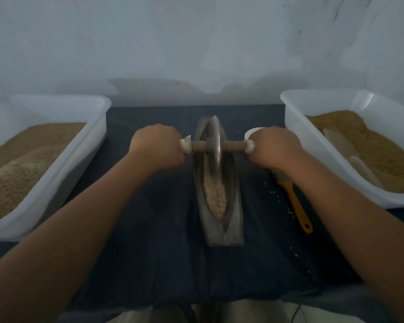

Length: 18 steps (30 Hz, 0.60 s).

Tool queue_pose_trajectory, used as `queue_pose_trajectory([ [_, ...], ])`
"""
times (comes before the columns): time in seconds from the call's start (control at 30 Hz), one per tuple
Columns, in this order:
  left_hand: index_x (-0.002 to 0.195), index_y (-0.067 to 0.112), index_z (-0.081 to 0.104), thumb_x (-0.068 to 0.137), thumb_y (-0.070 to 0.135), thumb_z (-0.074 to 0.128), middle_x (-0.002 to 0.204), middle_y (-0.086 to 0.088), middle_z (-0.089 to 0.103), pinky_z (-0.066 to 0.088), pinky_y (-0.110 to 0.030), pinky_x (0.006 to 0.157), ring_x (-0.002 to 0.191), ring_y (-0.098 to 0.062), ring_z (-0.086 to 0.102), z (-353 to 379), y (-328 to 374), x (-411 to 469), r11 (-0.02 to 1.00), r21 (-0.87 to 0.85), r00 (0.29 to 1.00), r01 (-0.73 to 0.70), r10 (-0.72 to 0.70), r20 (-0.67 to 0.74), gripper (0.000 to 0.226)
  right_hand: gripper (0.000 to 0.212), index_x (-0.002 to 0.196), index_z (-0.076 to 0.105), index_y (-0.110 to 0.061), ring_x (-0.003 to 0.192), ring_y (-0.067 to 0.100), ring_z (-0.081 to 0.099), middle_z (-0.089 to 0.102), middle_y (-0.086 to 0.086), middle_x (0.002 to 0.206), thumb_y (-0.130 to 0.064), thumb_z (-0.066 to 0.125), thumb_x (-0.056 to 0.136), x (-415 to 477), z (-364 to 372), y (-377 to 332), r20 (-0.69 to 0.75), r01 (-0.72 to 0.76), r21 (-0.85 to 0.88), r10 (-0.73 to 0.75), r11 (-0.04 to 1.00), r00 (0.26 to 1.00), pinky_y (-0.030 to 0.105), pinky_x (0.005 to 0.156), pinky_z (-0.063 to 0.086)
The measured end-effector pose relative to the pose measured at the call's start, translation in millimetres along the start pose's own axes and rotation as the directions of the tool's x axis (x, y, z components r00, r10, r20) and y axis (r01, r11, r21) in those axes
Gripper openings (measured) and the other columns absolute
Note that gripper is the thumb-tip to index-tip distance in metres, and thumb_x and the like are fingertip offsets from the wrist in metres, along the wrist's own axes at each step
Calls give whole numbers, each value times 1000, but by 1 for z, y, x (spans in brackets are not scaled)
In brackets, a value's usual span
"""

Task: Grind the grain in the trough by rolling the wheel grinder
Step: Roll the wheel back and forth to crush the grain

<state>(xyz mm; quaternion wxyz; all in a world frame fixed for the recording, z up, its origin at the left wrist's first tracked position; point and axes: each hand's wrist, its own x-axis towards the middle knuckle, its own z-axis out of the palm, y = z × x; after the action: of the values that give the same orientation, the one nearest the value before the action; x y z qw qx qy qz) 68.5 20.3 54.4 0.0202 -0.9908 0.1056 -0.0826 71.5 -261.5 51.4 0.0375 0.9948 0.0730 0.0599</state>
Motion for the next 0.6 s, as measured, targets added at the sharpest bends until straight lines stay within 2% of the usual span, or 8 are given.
queue_pose_trajectory([
  [0.07, 66, 25, 57, 79, 47, 56, 65, 8, 58, 45, -30, 56, 59, -17, 56, 4, -4, -26, 998, 7, 998, -66, 66, 8, 26, 32, 64, 61, -26, 57, 13, 61, 62, -5, 60, -49, 57, 86, -23, 2, 5, 38, 48, 35, -50, 998, 998, 32, 54, 49],
  [0.13, 63, 28, 54, 78, 53, 52, 59, 11, 54, 35, -25, 49, 53, -11, 51, 10, -10, -54, 989, 22, 989, -148, 148, -16, 29, 36, 64, 63, -28, 52, 10, 62, 64, -5, 57, -56, 54, 84, -53, 0, 13, 178, 81, 146, -107, 986, 978, 27, 49, 43],
  [0.23, 57, 28, 49, 80, 59, 49, 48, 12, 47, 29, -22, 45, 43, -8, 46, 17, -15, -69, 987, 17, 985, -159, 159, -71, 38, 30, 71, 64, -37, 58, 1, 64, 67, -17, 63, -62, 49, 76, -71, -6, 17, 285, 91, 245, -161, 965, 945, 23, 46, 38],
  [0.3, 56, 26, 51, 81, 56, 50, 50, 11, 50, 32, -23, 46, 45, -12, 49, 20, -12, -54, 994, 22, 991, -109, 111, -76, 38, 31, 64, 62, -29, 52, 10, 61, 64, -6, 58, -54, 54, 81, -57, -1, 12, 188, 95, 164, -126, 982, 974, 27, 49, 40],
  [0.37, 58, 24, 55, 84, 53, 51, 55, 9, 54, 37, -25, 48, 49, -16, 54, 19, -9, -26, 999, 5, 997, -34, 35, -73, 40, 35, 62, 59, -26, 53, 11, 57, 59, -6, 57, -51, 51, 86, -31, 3, 5, -30, 70, 26, -69, 997, 997, 28, 49, 38],
  [0.43, 60, 23, 59, 88, 53, 51, 59, 6, 58, 39, -26, 49, 53, -18, 56, 19, -8, 0, 999, -16, 996, 28, -29, -85, 42, 34, 61, 56, -27, 52, 14, 53, 56, -7, 58, -50, 51, 86, -6, 2, -1, -141, 25, -47, -32, 999, 989, 28, 49, 35],
  [0.53, 65, 23, 62, 87, 48, 55, 65, 4, 63, 41, -27, 52, 58, -19, 59, 19, -5, 8, 998, -29, 997, 49, -50, -50, 35, 31, 63, 58, -27, 56, 16, 54, 58, -6, 63, -48, 56, 86, 9, -4, -3, -104, 34, -50, -39, 998, 994, 30, 53, 43],
  [0.6, 65, 23, 61, 87, 47, 55, 65, 5, 62, 43, -28, 53, 59, -19, 59, 18, -6, -7, 997, -74, 999, 31, -31, -6, 34, 26, 68, 61, -27, 60, 17, 60, 61, -6, 66, -45, 59, 86, -1, -10, 0, -8, 80, -31, -80, 996, 997, 34, 58, 51],
])
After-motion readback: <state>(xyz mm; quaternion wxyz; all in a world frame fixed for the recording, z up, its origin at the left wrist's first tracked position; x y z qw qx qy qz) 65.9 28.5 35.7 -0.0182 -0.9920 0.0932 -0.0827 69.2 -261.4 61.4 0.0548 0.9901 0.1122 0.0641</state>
